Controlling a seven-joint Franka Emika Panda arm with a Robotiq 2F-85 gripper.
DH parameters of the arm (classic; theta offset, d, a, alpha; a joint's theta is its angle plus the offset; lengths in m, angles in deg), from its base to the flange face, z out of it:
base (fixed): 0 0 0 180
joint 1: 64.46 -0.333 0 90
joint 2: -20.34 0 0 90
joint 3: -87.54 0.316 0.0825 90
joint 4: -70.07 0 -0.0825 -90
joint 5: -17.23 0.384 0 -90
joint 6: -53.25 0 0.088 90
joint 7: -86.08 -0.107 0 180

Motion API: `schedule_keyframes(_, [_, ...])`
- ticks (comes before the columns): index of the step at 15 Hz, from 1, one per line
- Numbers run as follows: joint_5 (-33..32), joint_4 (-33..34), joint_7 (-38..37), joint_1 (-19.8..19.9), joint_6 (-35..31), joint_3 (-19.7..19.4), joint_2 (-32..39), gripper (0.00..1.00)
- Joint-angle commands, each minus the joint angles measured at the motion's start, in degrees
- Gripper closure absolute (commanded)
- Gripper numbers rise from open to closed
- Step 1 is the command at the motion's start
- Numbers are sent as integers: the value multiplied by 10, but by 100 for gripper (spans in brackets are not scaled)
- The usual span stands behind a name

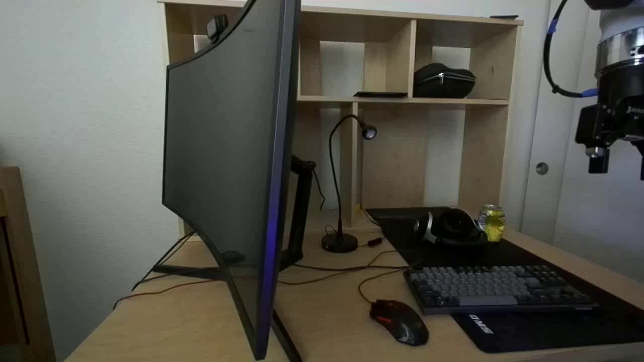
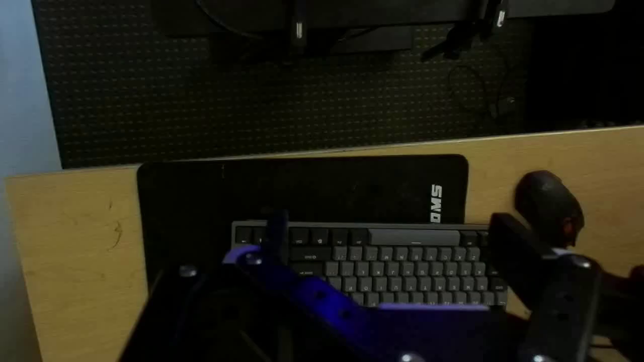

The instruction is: Pick up the headphones and place them at the edge of the table

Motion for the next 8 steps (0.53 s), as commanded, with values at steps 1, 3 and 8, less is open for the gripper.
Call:
schedule_keyframes(1, [4,1,4,11,1,10,1,0])
schedule_keyframes(3, [-22,1,-47,10,-10,36,31,0])
schedule_keyframes(8, [54,79,-255,-6,-179,85,201,0])
